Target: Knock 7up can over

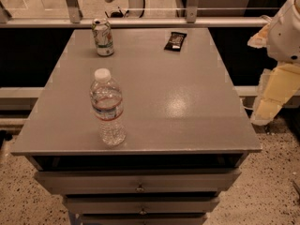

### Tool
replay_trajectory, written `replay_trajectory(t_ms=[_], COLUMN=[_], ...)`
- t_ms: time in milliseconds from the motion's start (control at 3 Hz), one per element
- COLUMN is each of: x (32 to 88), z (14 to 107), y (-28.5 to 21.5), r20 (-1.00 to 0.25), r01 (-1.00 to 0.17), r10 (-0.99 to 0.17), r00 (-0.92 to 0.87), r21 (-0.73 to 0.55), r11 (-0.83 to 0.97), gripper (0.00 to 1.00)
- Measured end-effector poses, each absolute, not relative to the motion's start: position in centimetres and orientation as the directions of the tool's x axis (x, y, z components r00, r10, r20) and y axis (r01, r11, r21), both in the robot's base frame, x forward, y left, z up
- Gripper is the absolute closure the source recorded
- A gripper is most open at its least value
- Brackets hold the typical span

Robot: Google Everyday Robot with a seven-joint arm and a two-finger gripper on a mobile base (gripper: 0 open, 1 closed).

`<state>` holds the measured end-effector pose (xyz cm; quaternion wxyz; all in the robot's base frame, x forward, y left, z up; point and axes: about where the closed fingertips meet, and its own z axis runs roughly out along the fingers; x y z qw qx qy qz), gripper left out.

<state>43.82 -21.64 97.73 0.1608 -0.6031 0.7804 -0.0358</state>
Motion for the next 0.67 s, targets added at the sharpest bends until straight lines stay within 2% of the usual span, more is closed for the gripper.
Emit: replay_trajectory(t_ms=[333,667], x=[43.8,45.2], z=[97.7,97.5], y=[-21.6,-20.8], r20=[-0.208,-0.268], r01=[-0.93,-0.928], r10=[-0.953,-0.94], r00=[-0.221,-0.212], r21=[-0.25,-0.246], r11=[0.27,0.279], gripper=[0.0,0.0])
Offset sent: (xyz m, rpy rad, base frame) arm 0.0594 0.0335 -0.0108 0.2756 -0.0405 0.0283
